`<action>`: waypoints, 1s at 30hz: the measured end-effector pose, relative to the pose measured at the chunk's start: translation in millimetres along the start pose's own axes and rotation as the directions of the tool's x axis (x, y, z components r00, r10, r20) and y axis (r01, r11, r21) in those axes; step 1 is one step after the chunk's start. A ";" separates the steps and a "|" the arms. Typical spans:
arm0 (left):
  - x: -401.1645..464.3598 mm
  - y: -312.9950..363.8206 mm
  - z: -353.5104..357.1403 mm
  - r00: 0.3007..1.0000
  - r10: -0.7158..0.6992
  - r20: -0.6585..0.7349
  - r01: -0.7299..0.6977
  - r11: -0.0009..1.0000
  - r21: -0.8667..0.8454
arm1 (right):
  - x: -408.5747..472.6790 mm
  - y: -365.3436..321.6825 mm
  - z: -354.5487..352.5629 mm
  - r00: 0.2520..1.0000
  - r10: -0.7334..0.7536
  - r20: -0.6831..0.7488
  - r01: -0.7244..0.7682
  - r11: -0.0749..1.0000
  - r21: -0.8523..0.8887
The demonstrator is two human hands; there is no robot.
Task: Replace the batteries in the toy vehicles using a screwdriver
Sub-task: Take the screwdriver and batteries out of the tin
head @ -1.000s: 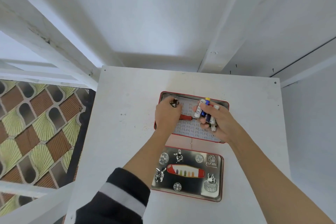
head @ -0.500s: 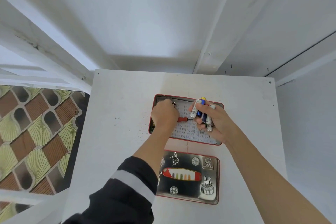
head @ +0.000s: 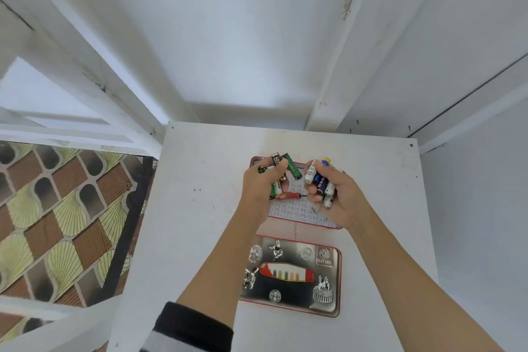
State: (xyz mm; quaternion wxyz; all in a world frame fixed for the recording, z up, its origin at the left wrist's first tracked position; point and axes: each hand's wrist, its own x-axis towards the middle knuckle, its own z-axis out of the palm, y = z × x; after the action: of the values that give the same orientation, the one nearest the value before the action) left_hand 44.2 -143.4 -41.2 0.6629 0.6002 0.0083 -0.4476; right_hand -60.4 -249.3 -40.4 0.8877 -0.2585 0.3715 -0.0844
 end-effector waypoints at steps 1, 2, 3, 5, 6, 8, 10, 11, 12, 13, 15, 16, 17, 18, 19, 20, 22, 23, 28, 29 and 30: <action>-7.1 9.0 2.8 1.000 0.001 0.002 -0.001 1.000 -0.007 | -6.8 -5.2 7.1 1.000 -0.017 0.007 0.017 1.000 -0.003; -15.3 18.9 5.7 1.000 0.007 0.012 -0.007 1.000 -0.019 | -14.2 -11.2 14.7 0.999 -0.036 0.018 0.036 0.999 -0.013; -23.9 29.1 8.6 0.999 0.020 0.027 -0.019 0.999 -0.038 | -22.3 -17.9 23.3 0.998 -0.057 0.032 0.058 0.998 -0.026; -43.0 52.0 14.4 0.996 0.063 0.055 -0.059 0.995 -0.079 | -40.5 -32.0 43.4 0.993 -0.101 0.062 0.104 0.993 -0.047; -53.1 64.8 17.6 0.994 0.086 0.067 -0.079 0.992 -0.099 | -50.2 -39.3 54.5 0.990 -0.120 0.080 0.125 0.991 -0.055; -73.9 91.6 22.9 0.989 0.124 0.084 -0.113 0.985 -0.129 | -71.2 -53.7 78.4 0.981 -0.155 0.117 0.164 0.984 -0.070; -96.1 120.1 26.2 0.980 0.169 0.101 -0.153 0.976 -0.155 | -92.4 -66.3 104.6 0.966 -0.195 0.171 0.211 0.974 -0.077; -107.5 135.0 27.3 0.973 0.200 0.115 -0.179 0.969 -0.168 | -102.9 -71.9 119.3 0.957 -0.216 0.196 0.235 0.969 -0.081; -119.2 148.9 27.5 0.964 0.231 0.130 -0.206 0.962 -0.181 | -114.2 -76.3 134.1 0.949 -0.231 0.215 0.256 0.962 -0.091; -130.5 162.3 26.5 0.955 0.263 0.137 -0.235 0.953 -0.191 | -125.6 -79.7 148.8 0.941 -0.247 0.234 0.277 0.955 -0.107; -153.6 187.8 21.5 0.939 0.315 0.136 -0.284 0.936 -0.206 | -147.1 -84.3 178.7 0.918 -0.280 0.280 0.324 0.938 -0.125; -164.6 199.8 17.7 0.932 0.337 0.136 -0.306 0.929 -0.211 | -156.9 -85.8 193.5 0.904 -0.296 0.309 0.346 0.930 -0.124; -175.1 210.6 13.1 0.923 0.358 0.140 -0.324 0.920 -0.218 | -166.3 -86.5 207.8 0.892 -0.308 0.330 0.365 0.922 -0.126; -185.2 221.2 7.5 0.914 0.378 0.149 -0.340 0.912 -0.231 | -175.7 -86.3 222.2 0.884 -0.319 0.343 0.382 0.914 -0.134; -195.0 231.5 0.2 0.902 0.399 0.162 -0.354 0.902 -0.247 | -184.4 -84.3 236.7 0.875 -0.330 0.354 0.400 0.905 -0.145; -203.9 241.1 -7.7 0.890 0.420 0.177 -0.368 0.891 -0.264 | -192.3 -81.1 250.6 0.866 -0.341 0.367 0.418 0.895 -0.155; -220.5 258.6 -27.3 0.862 0.463 0.208 -0.399 0.872 -0.285 | -205.0 -69.6 278.9 0.847 -0.359 0.392 0.450 0.878 -0.166; -228.4 266.9 -39.9 0.848 0.482 0.221 -0.415 0.863 -0.288 | -209.7 -61.4 293.4 0.837 -0.365 0.407 0.461 0.872 -0.167; -267.6 299.9 -127.0 0.803 0.527 0.278 -0.460 0.845 -0.274 | -221.4 3.7 368.9 0.799 -0.402 0.447 0.512 0.844 -0.157; -273.9 305.9 -147.8 0.801 0.527 0.284 -0.463 0.846 -0.263 | -222.6 19.1 384.5 0.794 -0.409 0.449 0.520 0.840 -0.154; -280.5 311.7 -168.9 0.802 0.524 0.287 -0.465 0.849 -0.250 | -223.3 34.4 399.8 0.791 -0.413 0.452 0.524 0.838 -0.151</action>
State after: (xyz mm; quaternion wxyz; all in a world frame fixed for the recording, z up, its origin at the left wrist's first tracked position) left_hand 153.1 118.2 311.0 0.7955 0.4357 -0.2276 -0.3543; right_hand 60.9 14.8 315.2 0.8514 -0.4726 0.1127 -0.1979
